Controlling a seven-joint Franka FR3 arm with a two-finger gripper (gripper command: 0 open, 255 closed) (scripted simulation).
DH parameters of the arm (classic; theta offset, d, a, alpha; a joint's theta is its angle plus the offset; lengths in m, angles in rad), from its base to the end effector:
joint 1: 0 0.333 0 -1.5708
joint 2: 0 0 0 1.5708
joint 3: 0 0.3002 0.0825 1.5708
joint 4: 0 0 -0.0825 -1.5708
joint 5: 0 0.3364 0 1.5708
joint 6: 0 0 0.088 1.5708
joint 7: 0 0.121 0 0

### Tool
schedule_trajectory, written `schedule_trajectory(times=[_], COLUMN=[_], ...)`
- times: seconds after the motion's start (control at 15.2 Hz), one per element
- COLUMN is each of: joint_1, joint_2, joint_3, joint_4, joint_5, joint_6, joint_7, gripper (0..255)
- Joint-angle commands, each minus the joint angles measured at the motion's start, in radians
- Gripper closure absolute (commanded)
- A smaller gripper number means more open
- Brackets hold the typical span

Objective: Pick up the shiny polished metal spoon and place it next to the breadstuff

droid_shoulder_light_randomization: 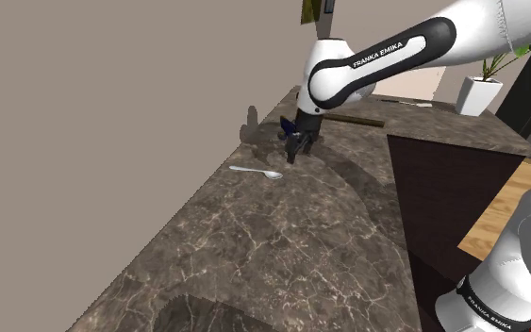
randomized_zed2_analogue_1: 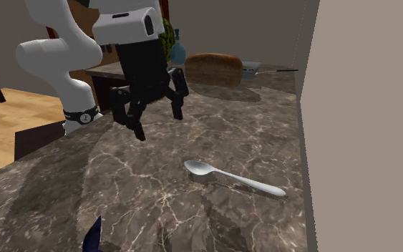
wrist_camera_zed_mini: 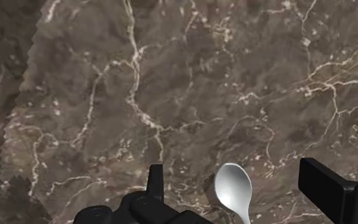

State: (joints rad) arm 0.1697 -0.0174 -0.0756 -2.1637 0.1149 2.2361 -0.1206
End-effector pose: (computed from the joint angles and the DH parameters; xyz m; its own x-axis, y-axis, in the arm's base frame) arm 0.5004 0.0518 0.4083 0.9850 0.1423 0.0972 0.1508 -0.9848 -0.0864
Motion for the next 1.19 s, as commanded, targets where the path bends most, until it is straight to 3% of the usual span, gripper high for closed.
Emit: schedule_trajectory(times=[0.0,0.66,1.12], joint_1=[0.007,0.024,0.028], joint_2=[0.07,0.38,0.446], joint_3=[0.006,0.061,0.068], joint_4=[0.057,0.378,0.382], joint_5=[0.023,0.099,0.107], joint_6=[0.033,0.11,0.173], joint_7=[-0.03,-0.132,-0.137], gripper=[0,0,0])
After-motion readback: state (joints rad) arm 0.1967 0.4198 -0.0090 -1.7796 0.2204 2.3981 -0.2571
